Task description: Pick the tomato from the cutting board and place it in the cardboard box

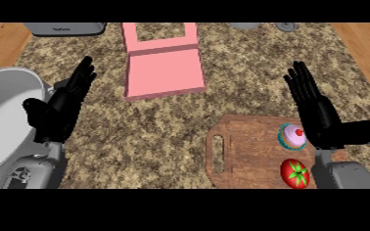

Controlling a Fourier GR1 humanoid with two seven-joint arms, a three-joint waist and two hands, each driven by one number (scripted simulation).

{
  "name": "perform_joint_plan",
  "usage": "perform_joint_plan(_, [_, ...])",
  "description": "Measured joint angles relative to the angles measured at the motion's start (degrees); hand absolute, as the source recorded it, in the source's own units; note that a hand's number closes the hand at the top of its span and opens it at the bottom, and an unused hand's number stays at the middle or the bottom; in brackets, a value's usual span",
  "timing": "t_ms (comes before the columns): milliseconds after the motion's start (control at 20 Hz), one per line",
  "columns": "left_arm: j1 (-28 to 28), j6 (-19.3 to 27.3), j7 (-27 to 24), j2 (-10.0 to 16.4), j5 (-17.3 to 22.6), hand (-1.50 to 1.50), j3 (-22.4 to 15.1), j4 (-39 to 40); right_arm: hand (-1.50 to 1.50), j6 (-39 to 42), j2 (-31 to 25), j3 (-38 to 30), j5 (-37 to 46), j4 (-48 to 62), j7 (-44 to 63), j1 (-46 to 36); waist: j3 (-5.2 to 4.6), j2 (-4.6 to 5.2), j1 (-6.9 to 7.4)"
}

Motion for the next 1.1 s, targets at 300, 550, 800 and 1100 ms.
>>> perform_joint_plan(300, [3.5, 2.4, -2.8, 1.1, -4.9, 0.00, 0.1, -0.5, -1.50, 3.4, -1.7, -2.0, -2.4, -7.8, -1.6, -2.3, -0.61, 1.14, 0.30])
perform_joint_plan(550, [5.3, 2.8, -3.8, 1.3, -5.6, 0.00, 0.0, -1.7, -1.50, -5.5, -5.0, -3.8, 9.4, -6.6, -2.2, 2.7, -0.73, 1.27, -0.21])
perform_joint_plan(800, [6.0, 3.2, -5.4, 0.7, -6.5, 0.00, -0.2, -1.2, -1.50, -6.3, -2.5, -5.2, 8.9, -9.4, -8.6, 10.4, -0.41, 1.27, -0.40])
perform_joint_plan(1100, [6.6, 3.5, -5.1, 0.2, -7.0, 0.00, -0.6, -1.6, -1.50, -1.0, -14.2, -6.0, 15.9, -11.5, -8.0, 15.4, -0.49, 1.30, -0.38])
